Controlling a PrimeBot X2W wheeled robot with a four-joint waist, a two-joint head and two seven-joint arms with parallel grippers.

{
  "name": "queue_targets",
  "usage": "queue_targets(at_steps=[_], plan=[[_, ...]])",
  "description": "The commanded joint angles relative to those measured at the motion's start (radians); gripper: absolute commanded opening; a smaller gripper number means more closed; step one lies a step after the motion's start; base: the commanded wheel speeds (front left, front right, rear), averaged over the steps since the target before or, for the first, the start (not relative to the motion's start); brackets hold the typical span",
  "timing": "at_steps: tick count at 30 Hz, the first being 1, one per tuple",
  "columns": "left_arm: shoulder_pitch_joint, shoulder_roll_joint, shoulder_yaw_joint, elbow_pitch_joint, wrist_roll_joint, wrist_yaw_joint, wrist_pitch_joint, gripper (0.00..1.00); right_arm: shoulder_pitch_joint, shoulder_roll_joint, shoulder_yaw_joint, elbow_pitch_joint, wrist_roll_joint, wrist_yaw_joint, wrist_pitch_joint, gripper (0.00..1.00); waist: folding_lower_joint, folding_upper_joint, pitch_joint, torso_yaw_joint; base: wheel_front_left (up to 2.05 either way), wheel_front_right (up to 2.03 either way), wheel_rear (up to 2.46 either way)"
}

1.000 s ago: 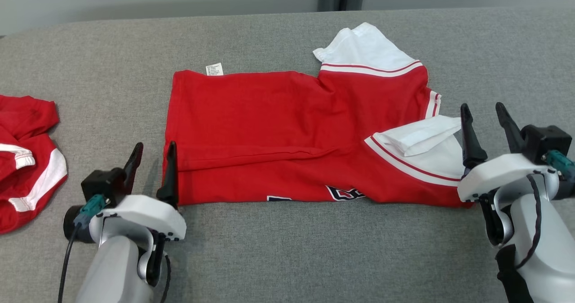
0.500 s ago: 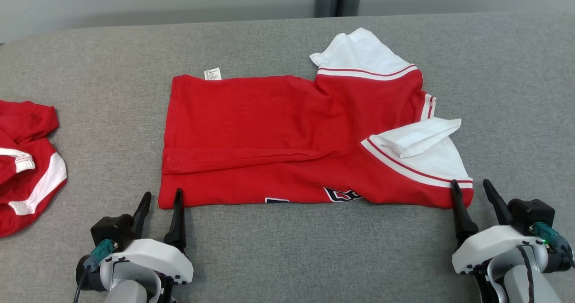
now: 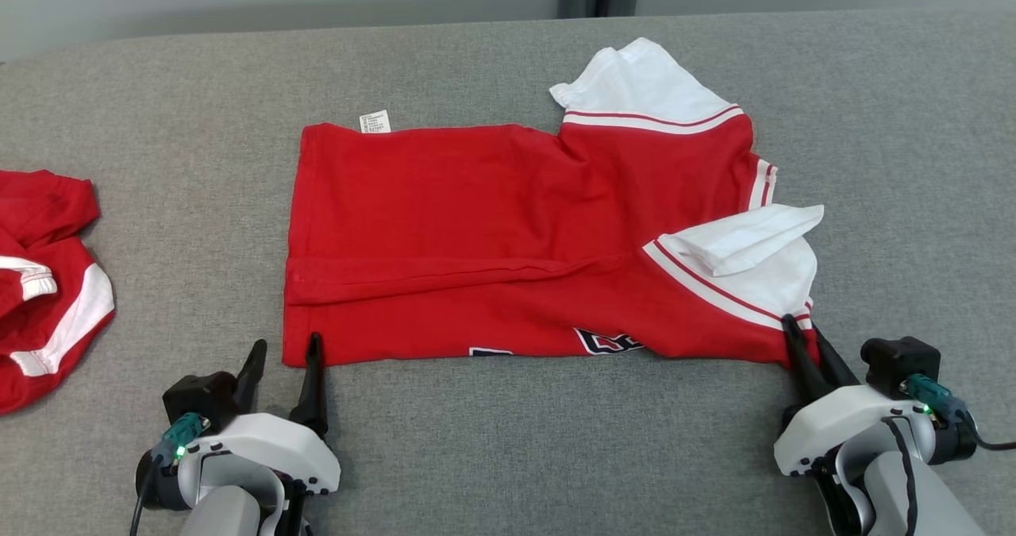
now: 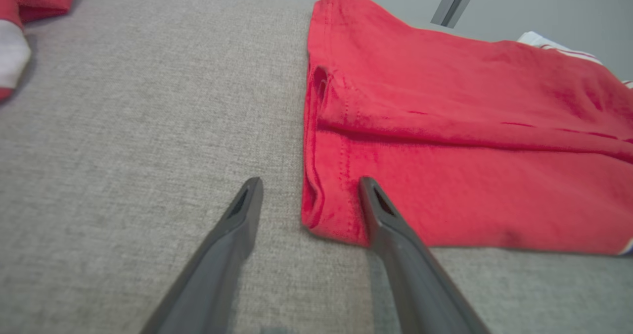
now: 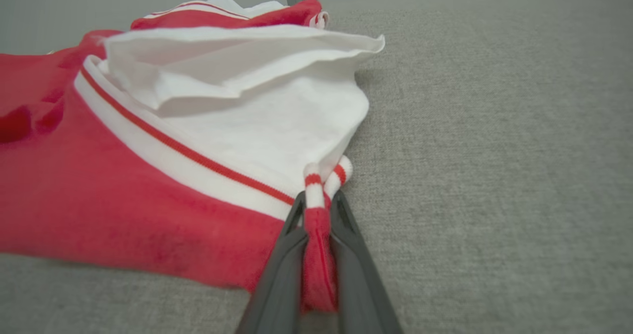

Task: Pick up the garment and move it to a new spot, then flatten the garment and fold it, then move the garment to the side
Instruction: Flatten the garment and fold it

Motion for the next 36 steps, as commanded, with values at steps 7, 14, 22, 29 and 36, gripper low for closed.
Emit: queue_targets(at_steps=[7,14,22,29,36], plan=[[-0.029,-0.002,-0.045,0.086,-0.066,-0.052,0.008,0.23,0.009,-0.029,0.006,0.038,0.030,-0.003,0.017,0.00,0.0000,0.0000,0.000,-0.002,0.00,0.00,0.00],[-0.043,-0.002,-0.088,0.139,-0.106,-0.079,0.009,0.00,0.002,-0.029,-0.009,0.029,0.035,-0.004,0.017,0.00,0.0000,0.0000,0.001,-0.003,0.00,0.00,0.00],[-0.051,-0.001,-0.070,0.089,-0.109,-0.091,0.004,0.00,0.004,-0.022,-0.031,-0.019,0.044,-0.003,0.012,0.00,0.0000,0.0000,-0.016,0.000,0.00,0.00,0.00],[-0.019,0.005,-0.006,-0.060,-0.050,-0.098,0.002,0.00,-0.029,-0.026,-0.025,-0.055,0.062,0.000,0.010,0.00,0.0000,0.0000,-0.109,-0.004,0.00,0.00,0.00],[0.083,0.004,0.026,-0.036,-0.033,-0.099,0.002,0.00,0.016,-0.036,0.011,-0.024,0.104,0.000,0.010,0.00,0.0000,0.0000,-0.258,-0.013,0.00,0.00,0.00]])
